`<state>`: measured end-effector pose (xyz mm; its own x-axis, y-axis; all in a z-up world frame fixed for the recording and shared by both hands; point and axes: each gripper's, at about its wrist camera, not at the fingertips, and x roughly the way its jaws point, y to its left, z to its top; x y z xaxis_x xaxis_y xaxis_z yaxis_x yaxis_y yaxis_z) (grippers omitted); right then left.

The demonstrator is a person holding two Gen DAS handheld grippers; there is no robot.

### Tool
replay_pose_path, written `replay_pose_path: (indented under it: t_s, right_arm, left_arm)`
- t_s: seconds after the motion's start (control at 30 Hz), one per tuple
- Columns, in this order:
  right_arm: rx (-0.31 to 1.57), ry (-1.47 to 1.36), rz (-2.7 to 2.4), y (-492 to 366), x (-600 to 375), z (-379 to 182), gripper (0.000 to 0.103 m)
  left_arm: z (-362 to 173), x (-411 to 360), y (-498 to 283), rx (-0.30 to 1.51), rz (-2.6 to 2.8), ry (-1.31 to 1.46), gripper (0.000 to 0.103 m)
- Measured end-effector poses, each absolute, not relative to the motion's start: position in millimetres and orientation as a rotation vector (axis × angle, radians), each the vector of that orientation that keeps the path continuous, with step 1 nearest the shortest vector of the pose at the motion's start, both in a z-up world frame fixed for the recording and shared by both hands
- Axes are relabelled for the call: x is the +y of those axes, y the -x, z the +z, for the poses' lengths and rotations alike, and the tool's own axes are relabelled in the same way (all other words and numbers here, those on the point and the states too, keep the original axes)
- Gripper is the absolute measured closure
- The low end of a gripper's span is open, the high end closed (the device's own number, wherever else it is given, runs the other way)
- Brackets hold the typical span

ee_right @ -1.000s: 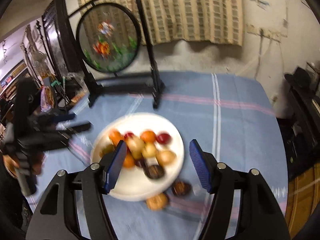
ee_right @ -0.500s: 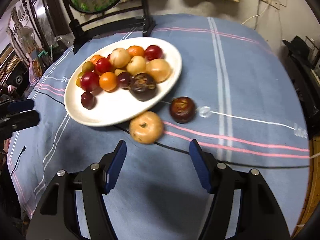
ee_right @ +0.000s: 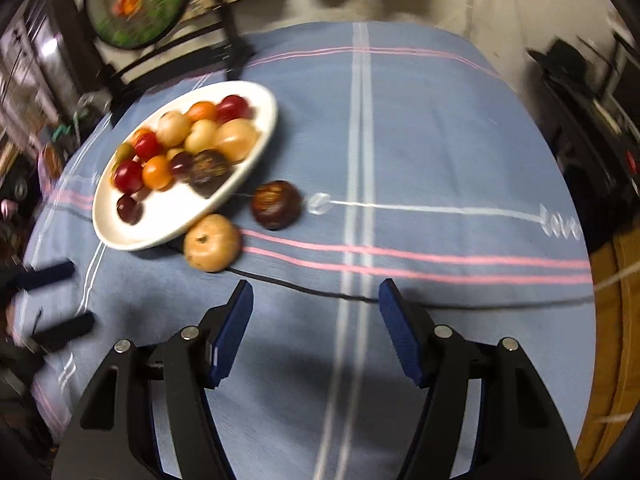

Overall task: Organize fruits
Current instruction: 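Return to the pile and grasp a large tan fruit with the left tool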

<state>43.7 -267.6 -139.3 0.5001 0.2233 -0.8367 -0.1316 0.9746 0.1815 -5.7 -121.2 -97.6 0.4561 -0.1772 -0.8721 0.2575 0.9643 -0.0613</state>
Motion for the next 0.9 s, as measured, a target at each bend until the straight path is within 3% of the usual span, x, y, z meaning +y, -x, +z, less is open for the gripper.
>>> replay_pose_path:
  t_s: [0.27, 0.77, 0.8, 0.87, 0.9]
  right_arm:
    - [1.036, -0.125, 0.232, -22.0, -293.3, -140.7, 0.036]
    - [1.026, -0.161, 0.277, -33.9, -318.8, -133.9, 0.034]
    - [1.033, -0.155, 0.281, -34.3, -318.5, -135.4, 0.034]
    - [1.040, -0.147, 0.288, -34.7, -317.5, -136.5, 0.034]
    - [1.038, -0.145, 0.290, -35.1, -317.3, -136.0, 0.034]
  left_arm:
    - [-143.2, -180.0, -21.9, 1.115, -0.113, -0.115, 0.031]
    - [-158.8, -165.1, -71.9, 1.102, 0.065, 0.013, 0.033]
    - [-160.7, -165.2, -76.4, 1.116, 0.055, 0.017, 0.044]
    - [-158.6, -166.4, -77.2, 1.110, 0.046, -0.008, 0.057]
    - [-156.8, -166.8, -77.3, 1.106, 0.039, -0.014, 0.057]
